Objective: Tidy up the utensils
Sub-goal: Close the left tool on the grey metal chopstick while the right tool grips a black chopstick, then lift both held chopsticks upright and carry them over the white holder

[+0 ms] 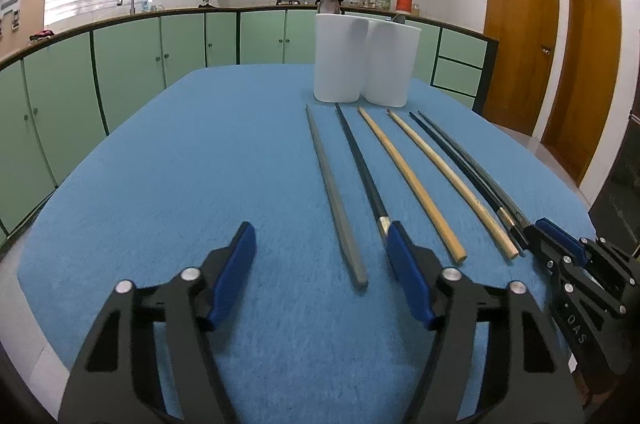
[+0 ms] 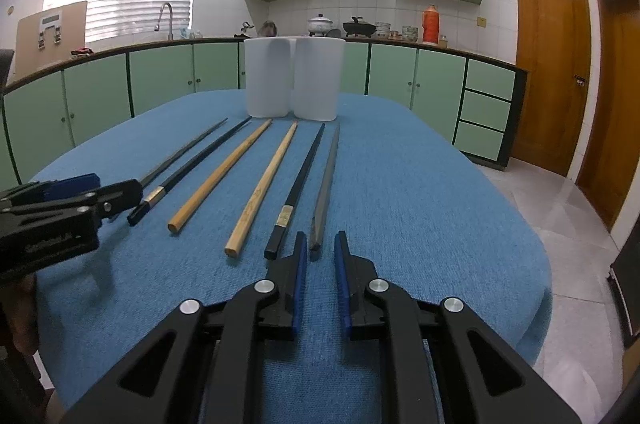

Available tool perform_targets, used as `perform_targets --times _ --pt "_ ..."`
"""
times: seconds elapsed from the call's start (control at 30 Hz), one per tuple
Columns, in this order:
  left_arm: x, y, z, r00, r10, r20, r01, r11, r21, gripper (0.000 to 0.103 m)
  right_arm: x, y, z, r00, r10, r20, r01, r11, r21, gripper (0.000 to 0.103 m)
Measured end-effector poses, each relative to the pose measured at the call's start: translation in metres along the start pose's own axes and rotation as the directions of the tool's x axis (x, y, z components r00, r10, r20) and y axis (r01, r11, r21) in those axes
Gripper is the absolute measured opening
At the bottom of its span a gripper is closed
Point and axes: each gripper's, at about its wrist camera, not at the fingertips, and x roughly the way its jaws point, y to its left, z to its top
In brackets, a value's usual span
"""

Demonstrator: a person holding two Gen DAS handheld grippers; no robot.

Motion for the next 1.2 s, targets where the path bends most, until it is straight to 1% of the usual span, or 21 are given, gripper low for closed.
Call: perform_targets --times 0.17,0.27,0.37,0.47,0.63,0.67,0.73,0.8,0.83,0.87,1.0,1.1,1.13,1.2 --pt "0.001 -0.003 -0.001 1.0 -0.025 0.006 0.025 1.0 0.0 0.052 0.002 0.0 0.0 1.0 0.001 0.005 -0.001 1.0 -0.001 0.014" --pt "0.0 0.0 -0.004 0.999 -0.034 0.004 0.034 0.999 -0.007 0.043 0.002 0.0 -0.001 1.0 0.006 0.006 -0.006 1.0 0.002 0.014" --pt "-0.004 0.004 -0.004 0.999 -0.046 0.011 0.046 0.999 -0.027 0.043 0.001 -0.002 -0.002 1.0 0.012 0.007 -0.012 1.0 0.005 0.014" --pt "-0.003 0.0 -0.006 1.0 -0.027 0.005 0.027 1.0 0.006 0.043 0.001 -0.002 -0.002 1.0 0.011 0.007 -0.011 1.0 0.004 0.014" --pt "0.0 -0.005 -0.007 1.0 0.009 0.008 -0.01 1.0 0.028 0.043 0.001 -0.002 -0.002 1.0 0.012 0.007 -0.012 1.0 0.005 0.014" --pt "0.001 -0.006 -0.008 1.0 0.019 0.012 -0.019 0.999 0.031 0.041 0.001 -0.002 -0.002 1.0 0.012 0.007 -0.012 1.0 0.005 0.014" --pt "0.0 -0.009 -0.009 0.999 0.027 0.017 -0.028 0.999 0.029 0.033 0.001 -0.002 -0.002 1.0 0.013 0.008 -0.013 1.0 0.007 0.014" --pt "0.0 -0.012 -0.009 1.0 0.016 0.016 -0.017 1.0 0.024 0.019 0.001 -0.003 -0.002 1.0 0.013 0.008 -0.013 1.0 0.007 0.014" --pt "0.0 -0.013 -0.01 1.0 0.01 0.015 -0.011 1.0 0.028 0.016 0.001 -0.003 -0.002 1.0 0.013 0.008 -0.013 1.0 0.007 0.014" --pt "-0.001 -0.013 -0.01 1.0 0.009 0.015 -0.009 0.999 0.03 0.011 0.001 -0.003 -0.002 1.0 0.013 0.008 -0.013 1.0 0.007 0.014" --pt "-0.001 -0.018 -0.011 1.0 0.014 0.016 -0.014 0.999 0.03 0.007 0.001 -0.003 -0.002 1.0 0.016 0.007 -0.016 1.0 0.009 0.014" --pt "-0.002 -0.02 -0.012 1.0 0.025 0.018 -0.025 0.999 0.033 0.006 0.001 -0.004 -0.002 1.0 0.022 0.007 -0.022 1.0 0.015 0.014" --pt "-0.002 -0.021 -0.012 0.999 0.03 0.02 -0.03 0.999 0.033 0.006 0.001 -0.005 -0.002 1.0 0.023 0.008 -0.023 1.0 0.018 0.013" --pt "-0.004 -0.021 -0.012 0.999 0.033 0.02 -0.033 0.999 0.031 0.006 0.002 -0.005 -0.002 1.0 0.023 0.007 -0.023 1.0 0.021 0.007"
